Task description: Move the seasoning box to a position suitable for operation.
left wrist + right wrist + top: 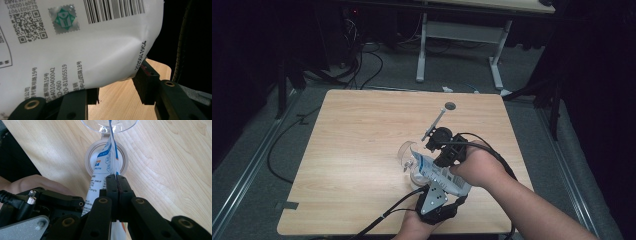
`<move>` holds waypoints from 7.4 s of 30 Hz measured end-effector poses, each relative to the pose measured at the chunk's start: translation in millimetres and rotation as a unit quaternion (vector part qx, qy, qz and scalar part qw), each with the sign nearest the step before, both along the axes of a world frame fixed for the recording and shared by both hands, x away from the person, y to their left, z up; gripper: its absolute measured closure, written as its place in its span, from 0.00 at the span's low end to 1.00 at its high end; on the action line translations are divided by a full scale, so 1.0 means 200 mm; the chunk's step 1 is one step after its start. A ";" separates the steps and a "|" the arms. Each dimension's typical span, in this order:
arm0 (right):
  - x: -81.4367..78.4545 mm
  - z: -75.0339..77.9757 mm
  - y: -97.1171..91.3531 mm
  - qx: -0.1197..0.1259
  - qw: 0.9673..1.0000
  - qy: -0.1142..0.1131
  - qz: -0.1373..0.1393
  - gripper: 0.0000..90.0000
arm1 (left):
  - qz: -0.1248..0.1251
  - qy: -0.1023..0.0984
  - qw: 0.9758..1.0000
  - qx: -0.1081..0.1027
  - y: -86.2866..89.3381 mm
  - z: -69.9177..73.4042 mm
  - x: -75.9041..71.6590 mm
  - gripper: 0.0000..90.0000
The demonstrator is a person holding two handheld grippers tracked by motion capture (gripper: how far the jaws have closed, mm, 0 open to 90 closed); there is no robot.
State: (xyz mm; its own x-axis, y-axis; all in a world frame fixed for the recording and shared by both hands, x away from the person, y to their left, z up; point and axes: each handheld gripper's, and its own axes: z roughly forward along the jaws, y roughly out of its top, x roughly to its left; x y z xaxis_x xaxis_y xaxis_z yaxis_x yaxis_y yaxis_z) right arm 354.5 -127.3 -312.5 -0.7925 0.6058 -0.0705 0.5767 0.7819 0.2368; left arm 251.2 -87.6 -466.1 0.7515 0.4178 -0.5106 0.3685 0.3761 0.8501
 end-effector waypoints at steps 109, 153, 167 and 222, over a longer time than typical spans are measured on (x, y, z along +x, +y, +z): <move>0.01 0.00 0.04 0.002 1.000 -0.004 0.007 1.00 | 0.005 -0.008 1.000 -0.014 0.01 0.03 -0.01 0.64; 0.02 0.00 0.05 0.004 1.000 -0.004 0.010 1.00 | 0.006 -0.007 1.000 -0.023 0.01 0.05 0.00 0.64; 0.02 0.00 0.06 0.002 1.000 -0.005 0.013 1.00 | 0.004 -0.008 1.000 -0.023 0.01 0.05 0.00 0.64; -0.02 -0.04 -0.02 0.009 1.000 0.013 0.000 1.00 | -0.009 -0.015 1.000 0.026 0.06 -0.13 -0.04 0.64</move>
